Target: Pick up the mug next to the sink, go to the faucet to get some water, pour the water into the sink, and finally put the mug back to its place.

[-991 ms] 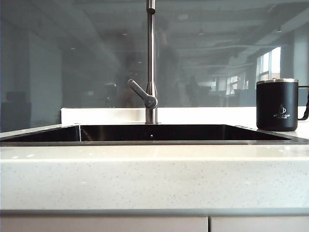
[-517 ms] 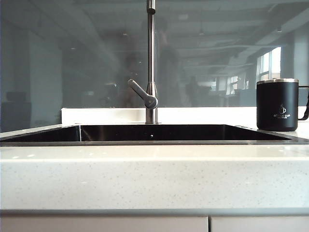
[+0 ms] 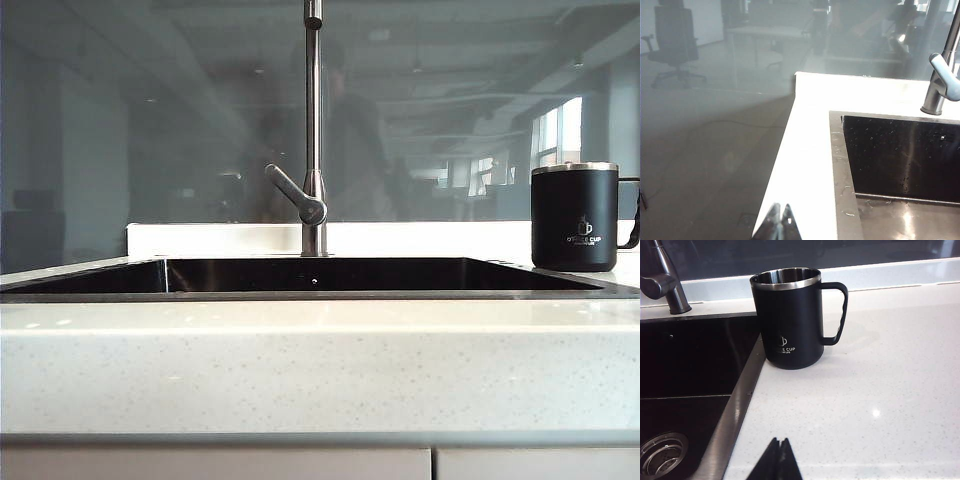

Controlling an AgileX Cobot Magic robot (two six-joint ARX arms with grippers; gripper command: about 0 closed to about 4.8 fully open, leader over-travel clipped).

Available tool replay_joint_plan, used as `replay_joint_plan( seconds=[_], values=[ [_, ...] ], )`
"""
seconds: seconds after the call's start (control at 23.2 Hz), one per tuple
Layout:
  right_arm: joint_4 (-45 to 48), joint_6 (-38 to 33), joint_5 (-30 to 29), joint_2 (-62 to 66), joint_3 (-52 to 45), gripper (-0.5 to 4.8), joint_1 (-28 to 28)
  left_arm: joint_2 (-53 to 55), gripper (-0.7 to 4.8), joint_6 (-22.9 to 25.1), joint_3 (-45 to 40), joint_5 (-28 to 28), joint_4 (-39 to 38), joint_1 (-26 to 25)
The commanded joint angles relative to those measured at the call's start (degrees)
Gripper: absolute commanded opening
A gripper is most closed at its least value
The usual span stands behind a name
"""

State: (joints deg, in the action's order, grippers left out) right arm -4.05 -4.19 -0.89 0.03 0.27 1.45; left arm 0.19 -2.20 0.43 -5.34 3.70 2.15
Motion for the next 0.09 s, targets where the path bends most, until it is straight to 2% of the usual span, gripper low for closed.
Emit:
replay_joint_plan(
  seconds=[0.04,0.09],
  values=[
    [0.83,0.13,0.09,-0.15,-0.2,-0.07,0.04,0.02,-0.06,0.09,0.15,0.22,0.63,0.04],
    [0.83,0.13,0.07,-0.15,-0.2,-0.07,0.04,0.02,-0.06,0.09,0.15,0.22,0.63,0.04]
  ],
)
